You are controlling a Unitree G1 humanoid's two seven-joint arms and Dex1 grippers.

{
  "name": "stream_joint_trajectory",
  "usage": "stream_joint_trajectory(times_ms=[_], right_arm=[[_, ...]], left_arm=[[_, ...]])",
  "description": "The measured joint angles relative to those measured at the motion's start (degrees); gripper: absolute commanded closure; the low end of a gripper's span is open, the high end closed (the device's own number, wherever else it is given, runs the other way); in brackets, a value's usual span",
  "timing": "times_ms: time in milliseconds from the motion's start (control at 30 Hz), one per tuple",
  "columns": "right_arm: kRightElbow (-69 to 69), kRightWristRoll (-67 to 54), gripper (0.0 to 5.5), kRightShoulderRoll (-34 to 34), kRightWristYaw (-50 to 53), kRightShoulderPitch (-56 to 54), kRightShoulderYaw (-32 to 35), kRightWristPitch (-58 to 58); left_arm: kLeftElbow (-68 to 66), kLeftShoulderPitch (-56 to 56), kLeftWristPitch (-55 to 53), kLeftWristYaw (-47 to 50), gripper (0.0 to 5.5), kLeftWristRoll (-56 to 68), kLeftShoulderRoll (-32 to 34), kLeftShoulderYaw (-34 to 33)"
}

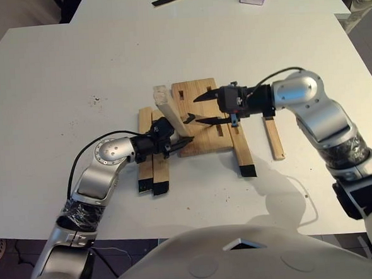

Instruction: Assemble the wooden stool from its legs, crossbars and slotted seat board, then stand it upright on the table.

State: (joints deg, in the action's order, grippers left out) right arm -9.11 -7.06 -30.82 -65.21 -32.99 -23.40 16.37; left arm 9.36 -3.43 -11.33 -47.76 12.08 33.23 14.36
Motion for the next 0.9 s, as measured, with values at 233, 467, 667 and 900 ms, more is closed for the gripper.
stream_joint_trajectory(times_ms=[233,467,667,900], right_arm=[[4.1,-1.8,3.19,1.1,-9.6,-4.8,-4.9,4.2],[10.7,1.0,3.78,5.0,-10.3,-8.7,-7.6,2.0],[14.1,4.5,4.70,6.3,-9.1,-10.3,-7.9,-2.4],[10.7,2.9,5.08,5.9,-10.3,-10.1,-6.6,-1.9]], left_arm=[[0.0,0.1,0.0,0.0,3.08,-1.3,-0.4,0.3],[-0.1,0.4,0.0,0.1,3.06,-2.5,-1.0,0.9],[-0.1,0.7,0.1,0.2,3.06,-2.9,-1.3,0.9],[0.0,1.8,0.1,0.2,3.06,-3.3,-1.3,0.9]])
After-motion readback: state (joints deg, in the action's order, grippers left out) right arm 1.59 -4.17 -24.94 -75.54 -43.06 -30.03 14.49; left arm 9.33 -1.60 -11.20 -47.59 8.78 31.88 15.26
